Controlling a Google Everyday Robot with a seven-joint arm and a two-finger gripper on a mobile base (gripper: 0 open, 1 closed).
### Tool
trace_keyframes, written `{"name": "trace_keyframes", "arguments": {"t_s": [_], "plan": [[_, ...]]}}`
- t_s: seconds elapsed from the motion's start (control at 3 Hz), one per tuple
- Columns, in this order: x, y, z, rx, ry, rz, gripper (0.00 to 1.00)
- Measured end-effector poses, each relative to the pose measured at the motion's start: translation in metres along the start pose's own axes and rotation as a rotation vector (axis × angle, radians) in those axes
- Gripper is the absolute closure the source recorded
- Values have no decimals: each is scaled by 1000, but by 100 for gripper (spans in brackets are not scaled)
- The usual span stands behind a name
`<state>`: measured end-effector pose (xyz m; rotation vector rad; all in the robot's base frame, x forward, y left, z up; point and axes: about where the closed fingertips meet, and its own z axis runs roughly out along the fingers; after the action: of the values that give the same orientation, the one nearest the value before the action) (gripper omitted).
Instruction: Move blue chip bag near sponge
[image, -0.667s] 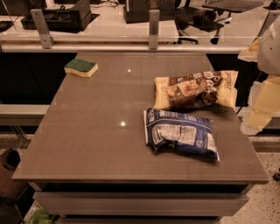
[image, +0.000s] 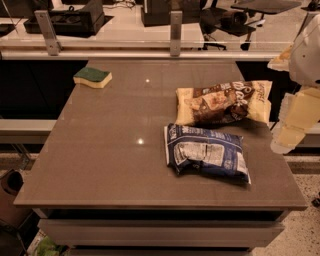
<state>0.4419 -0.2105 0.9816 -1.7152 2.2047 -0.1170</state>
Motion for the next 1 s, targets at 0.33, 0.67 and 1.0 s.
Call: {"name": "trace_keyframes", "arguments": {"t_s": [0.33, 0.67, 1.0], "plan": [[-14, 3, 37, -58, -64, -22, 0], [-30, 14, 92, -159, -134, -32, 0], [-44, 25, 128, -228, -194, -34, 0]]}}
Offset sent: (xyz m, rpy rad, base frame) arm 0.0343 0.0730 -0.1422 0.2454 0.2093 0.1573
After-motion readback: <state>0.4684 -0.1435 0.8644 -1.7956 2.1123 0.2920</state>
